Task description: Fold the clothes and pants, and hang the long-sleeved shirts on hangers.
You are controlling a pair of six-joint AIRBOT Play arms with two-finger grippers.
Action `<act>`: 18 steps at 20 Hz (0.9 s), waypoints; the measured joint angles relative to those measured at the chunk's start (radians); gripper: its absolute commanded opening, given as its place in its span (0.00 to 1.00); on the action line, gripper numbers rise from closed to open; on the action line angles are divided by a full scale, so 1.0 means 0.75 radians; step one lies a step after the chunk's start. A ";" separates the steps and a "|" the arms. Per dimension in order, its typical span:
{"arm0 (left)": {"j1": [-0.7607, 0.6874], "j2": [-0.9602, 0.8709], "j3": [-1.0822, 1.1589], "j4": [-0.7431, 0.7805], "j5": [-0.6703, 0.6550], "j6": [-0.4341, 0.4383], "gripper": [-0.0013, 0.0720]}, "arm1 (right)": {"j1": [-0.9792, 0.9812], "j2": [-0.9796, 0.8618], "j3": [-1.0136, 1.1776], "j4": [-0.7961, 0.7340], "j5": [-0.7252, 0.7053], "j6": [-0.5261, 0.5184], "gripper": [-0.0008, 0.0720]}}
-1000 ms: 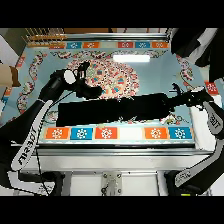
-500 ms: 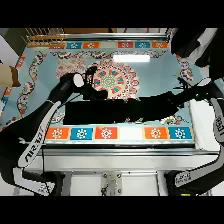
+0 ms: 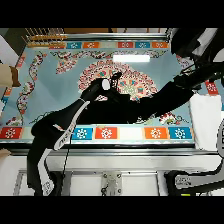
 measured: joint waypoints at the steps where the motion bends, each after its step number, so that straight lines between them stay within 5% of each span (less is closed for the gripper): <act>1: -0.020 -0.045 0.053 -0.013 -0.002 0.001 0.03 | 0.039 0.007 0.043 -0.006 0.018 0.009 0.03; 8: -0.098 -0.244 0.266 -0.045 -0.054 0.006 0.03 | 0.257 0.021 0.235 -0.024 0.061 0.042 0.03; 18: 0.045 -0.164 0.290 -0.037 -0.140 0.005 0.03 | 0.446 0.022 0.287 -0.028 0.052 0.091 0.03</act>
